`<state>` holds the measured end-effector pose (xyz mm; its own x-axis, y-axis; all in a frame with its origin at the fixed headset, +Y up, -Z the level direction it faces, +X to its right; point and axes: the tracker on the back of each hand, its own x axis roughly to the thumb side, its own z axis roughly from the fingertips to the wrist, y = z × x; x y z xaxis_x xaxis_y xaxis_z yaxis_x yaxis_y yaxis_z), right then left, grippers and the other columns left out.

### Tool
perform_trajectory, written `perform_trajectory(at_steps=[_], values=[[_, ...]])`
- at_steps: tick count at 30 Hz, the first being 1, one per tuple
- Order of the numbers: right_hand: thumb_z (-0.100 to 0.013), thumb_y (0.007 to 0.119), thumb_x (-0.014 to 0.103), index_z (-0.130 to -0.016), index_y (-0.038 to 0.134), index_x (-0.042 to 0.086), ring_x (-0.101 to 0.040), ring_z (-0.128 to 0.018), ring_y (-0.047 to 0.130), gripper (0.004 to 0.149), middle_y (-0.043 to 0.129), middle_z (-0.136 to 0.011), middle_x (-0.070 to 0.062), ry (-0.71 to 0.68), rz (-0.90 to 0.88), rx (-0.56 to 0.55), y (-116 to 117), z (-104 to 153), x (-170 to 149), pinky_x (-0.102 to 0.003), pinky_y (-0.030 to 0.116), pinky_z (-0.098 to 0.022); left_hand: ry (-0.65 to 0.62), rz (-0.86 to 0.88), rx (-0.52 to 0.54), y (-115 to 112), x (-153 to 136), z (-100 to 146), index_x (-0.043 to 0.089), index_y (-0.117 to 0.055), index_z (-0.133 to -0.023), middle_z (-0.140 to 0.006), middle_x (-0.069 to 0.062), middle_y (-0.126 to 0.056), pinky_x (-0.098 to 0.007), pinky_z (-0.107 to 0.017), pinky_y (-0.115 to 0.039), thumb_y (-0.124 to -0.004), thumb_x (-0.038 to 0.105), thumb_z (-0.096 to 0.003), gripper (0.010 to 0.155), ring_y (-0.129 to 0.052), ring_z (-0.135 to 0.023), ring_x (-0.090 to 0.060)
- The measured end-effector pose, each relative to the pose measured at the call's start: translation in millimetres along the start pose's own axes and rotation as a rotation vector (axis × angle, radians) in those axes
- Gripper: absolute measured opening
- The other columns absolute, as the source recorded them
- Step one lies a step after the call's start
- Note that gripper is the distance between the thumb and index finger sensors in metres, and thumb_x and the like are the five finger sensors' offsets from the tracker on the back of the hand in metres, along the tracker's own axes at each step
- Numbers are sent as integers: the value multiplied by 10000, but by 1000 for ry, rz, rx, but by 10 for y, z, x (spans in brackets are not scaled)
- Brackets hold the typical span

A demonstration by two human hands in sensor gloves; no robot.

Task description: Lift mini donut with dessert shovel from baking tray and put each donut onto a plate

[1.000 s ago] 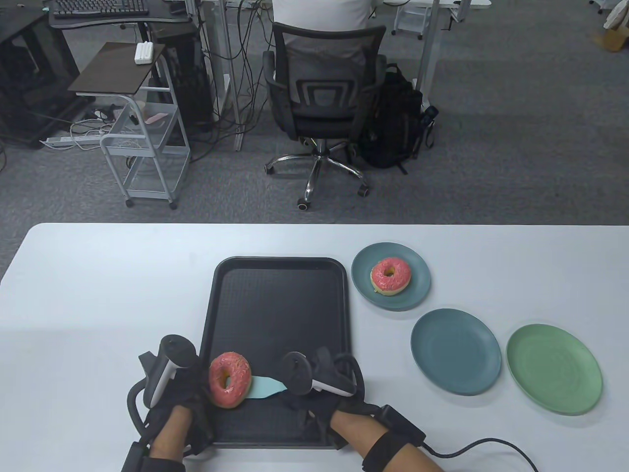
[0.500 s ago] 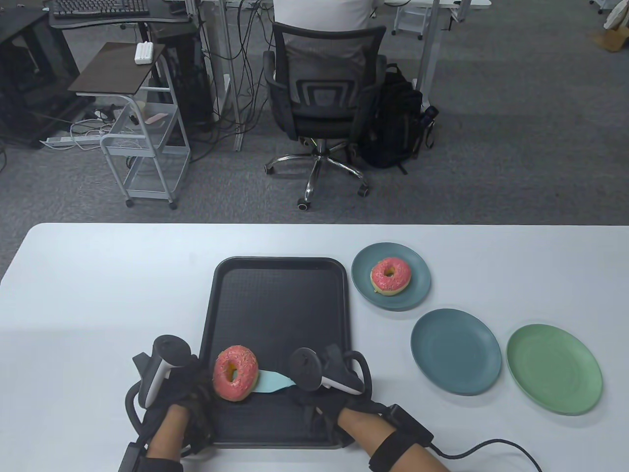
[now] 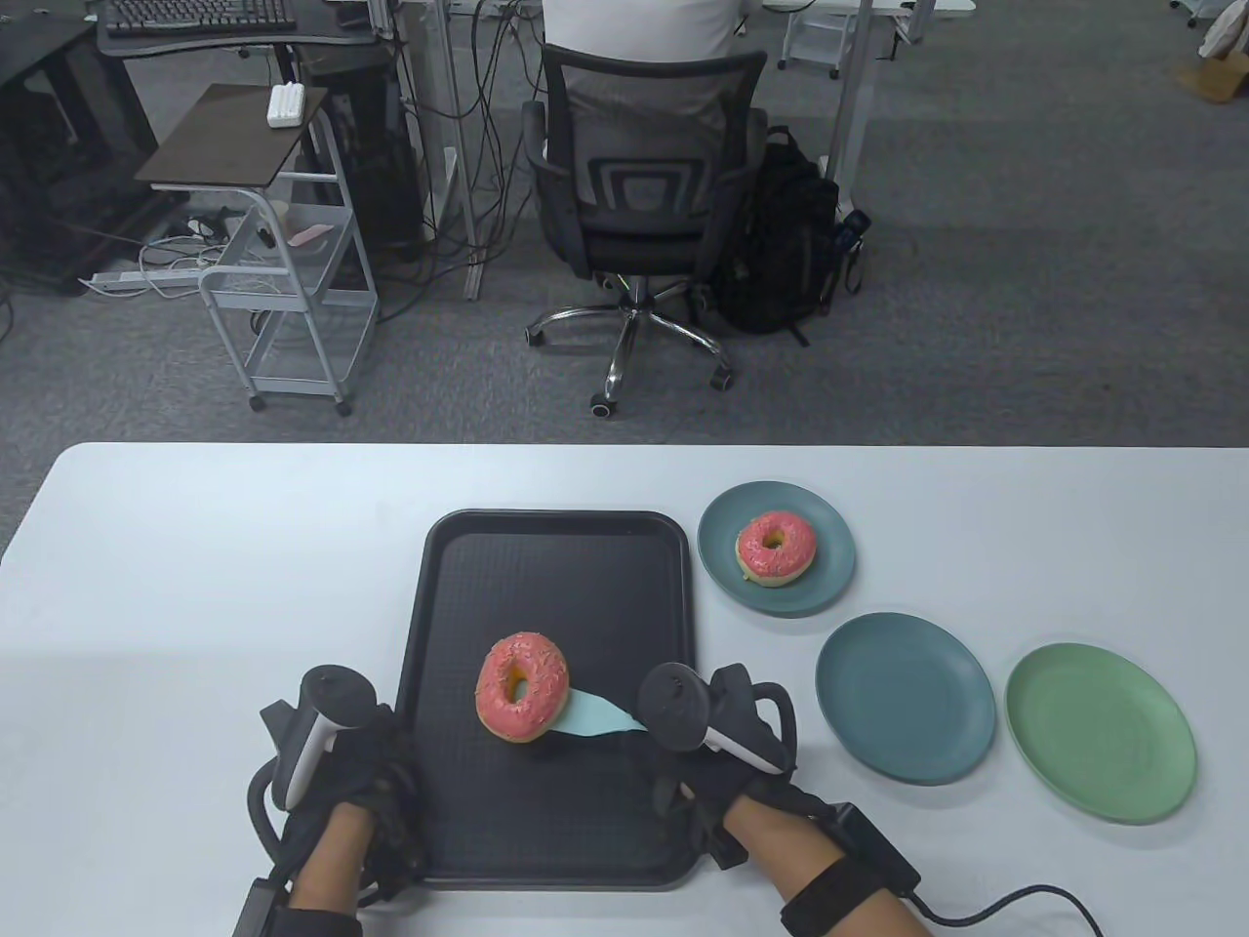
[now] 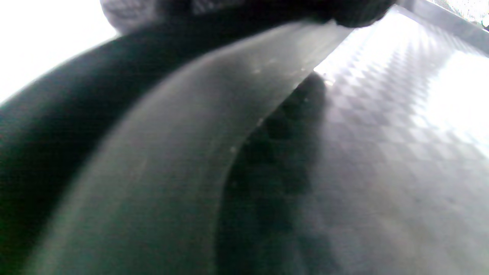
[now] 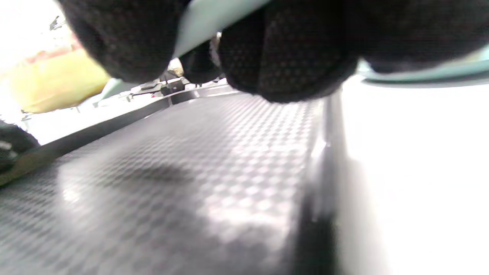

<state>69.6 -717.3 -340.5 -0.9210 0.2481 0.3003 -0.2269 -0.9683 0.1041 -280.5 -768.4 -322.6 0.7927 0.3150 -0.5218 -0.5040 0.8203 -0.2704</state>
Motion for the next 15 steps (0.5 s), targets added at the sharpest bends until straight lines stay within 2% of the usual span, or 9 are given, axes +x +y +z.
perform_trajectory(at_steps=[7,15], values=[[-421,857,447,-918,776,208,-288,-351,986,557,967,-642,-151,144,5,-63,-284,301,-510,-402,937,-189,0,-2,2,-3,1,-3,308,-557,-978,-788,30,-757,-382,-430,-824,-737,444,-453,571,-931,-495,-156],[-420,860,444,-918,778,205,-290,-352,985,558,965,-644,-155,385,2,-120,-547,859,-1295,-404,935,-190,-1,-22,19,-18,14,5,308,-554,-979,-790,30,-755,-381,-431,-824,-731,443,-454,570,-928,-496,-153]])
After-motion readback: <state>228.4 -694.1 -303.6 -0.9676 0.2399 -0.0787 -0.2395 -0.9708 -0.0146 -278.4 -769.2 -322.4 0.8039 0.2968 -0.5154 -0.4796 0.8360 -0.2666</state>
